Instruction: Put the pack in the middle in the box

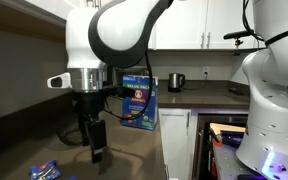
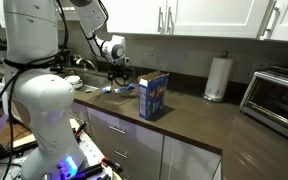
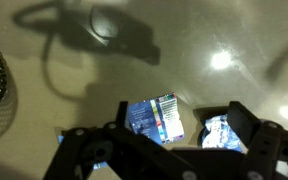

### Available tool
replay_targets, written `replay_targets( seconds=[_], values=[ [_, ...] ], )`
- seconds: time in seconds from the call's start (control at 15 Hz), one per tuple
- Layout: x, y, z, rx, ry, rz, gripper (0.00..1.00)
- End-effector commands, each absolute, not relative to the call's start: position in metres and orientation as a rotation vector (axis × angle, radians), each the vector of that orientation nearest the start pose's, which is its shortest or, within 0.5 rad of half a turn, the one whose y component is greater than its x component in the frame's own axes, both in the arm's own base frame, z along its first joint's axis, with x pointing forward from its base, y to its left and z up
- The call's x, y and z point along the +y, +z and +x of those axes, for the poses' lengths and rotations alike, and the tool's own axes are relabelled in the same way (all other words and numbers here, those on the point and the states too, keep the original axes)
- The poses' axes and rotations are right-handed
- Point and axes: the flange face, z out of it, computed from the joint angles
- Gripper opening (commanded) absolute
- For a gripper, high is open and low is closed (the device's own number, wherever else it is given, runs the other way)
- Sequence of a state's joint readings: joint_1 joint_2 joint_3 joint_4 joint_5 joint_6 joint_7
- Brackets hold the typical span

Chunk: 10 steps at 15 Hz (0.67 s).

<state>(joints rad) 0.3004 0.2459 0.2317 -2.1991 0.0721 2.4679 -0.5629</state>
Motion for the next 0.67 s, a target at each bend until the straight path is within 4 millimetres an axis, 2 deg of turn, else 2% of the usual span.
replay_targets(
  seconds=[0.0, 0.33, 0.6],
  values=[
    [0.284, 0.279, 0.486, -1.575, -0.033, -2.624, 1.0],
    [0.293, 0.271, 0.477, -1.558, -0.068, -2.646, 1.0],
    [0.314, 0.254, 0.472, -1.613, -0.124, -2.656, 1.0]
  ],
)
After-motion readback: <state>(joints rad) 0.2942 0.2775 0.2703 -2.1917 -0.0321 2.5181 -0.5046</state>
